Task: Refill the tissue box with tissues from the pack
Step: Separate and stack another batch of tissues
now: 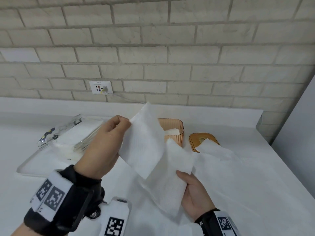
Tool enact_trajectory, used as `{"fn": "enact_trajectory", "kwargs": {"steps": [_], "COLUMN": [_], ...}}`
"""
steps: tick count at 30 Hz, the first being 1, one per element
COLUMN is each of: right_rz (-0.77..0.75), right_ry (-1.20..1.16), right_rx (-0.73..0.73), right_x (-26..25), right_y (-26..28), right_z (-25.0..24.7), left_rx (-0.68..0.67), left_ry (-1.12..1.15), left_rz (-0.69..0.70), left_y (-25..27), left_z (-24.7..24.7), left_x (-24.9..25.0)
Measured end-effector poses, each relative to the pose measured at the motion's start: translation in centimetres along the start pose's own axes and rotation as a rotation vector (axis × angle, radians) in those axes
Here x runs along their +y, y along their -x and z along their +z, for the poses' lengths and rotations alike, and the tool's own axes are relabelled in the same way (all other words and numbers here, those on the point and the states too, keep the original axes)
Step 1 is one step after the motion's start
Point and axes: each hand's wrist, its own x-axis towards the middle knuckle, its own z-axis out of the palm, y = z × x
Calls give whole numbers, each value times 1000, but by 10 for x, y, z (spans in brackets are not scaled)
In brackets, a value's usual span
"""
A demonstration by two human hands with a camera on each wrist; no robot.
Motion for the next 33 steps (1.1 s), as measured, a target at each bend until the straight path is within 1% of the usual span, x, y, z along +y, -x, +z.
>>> {"fn": "enact_trajectory", "kwargs": {"steps": [3,5,9,11,14,17,20,22,26,29,33], "right_rz": [-12,-32,-84,-110,-116,-110,-92,-69,-60,-56,18], "right_ry": [80,88,128,161,178,182,156,120,116,127,99], "right_rx": [-7,-20,-57,-60,-54,-43,-33,-20,16,26,-1], "right_x": [1,0,-9,-14,-18,-16,-14,-14,-13,-13,-14], "right_y": [-1,1,11,14,17,19,19,17,16,15,11], "right_z": [8,15,26,26,24,24,23,21,20,20,18], "left_rx": [-66,-108,-90,-73,-21,19,96,124,124,101,63], "left_ry": [158,197,51,-53,-194,-297,-420,-488,-540,-558,-517], "left_rz": [-77,-123,-237,-260,-239,-170,-85,-72,-104,-116,-138], "left_y": [7,12,21,23,23,25,26,25,28,32,33], "left_z": [13,23,33,34,32,33,32,31,29,32,28], "left_x": [-2,-9,-36,-51,-64,-69,-74,-78,-91,-97,-95]}}
